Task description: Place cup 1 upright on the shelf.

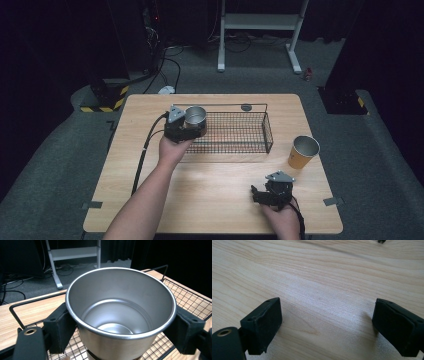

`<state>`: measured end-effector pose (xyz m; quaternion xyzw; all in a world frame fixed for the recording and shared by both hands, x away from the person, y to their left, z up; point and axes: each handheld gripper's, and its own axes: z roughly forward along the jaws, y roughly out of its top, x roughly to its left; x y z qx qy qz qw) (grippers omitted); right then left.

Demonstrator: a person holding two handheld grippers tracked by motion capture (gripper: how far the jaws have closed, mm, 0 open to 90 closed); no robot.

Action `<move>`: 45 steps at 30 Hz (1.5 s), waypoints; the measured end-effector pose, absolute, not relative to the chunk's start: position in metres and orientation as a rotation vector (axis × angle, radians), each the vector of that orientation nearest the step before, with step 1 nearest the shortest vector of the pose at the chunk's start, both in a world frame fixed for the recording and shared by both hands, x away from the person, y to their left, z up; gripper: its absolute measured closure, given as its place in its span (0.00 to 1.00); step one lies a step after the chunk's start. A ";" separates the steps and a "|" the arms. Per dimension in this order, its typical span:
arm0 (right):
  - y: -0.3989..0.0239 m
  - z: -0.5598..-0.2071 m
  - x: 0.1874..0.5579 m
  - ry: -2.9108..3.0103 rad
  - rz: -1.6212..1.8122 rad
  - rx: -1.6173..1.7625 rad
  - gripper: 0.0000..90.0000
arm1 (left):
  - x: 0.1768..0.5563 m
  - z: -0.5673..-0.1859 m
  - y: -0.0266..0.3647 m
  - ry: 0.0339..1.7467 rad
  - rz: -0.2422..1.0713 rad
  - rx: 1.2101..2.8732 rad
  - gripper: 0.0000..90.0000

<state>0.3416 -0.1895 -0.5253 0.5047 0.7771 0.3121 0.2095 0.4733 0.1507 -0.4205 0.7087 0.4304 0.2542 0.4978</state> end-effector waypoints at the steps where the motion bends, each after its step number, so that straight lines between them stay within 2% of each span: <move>1: -0.189 -0.525 0.342 2.161 0.868 1.404 0.10 | 0.474 -0.421 0.151 1.040 0.618 1.718 0.21; 45: -0.189 -0.525 0.342 2.161 0.868 1.404 0.10 | 0.499 -0.456 0.144 1.167 0.580 1.816 0.21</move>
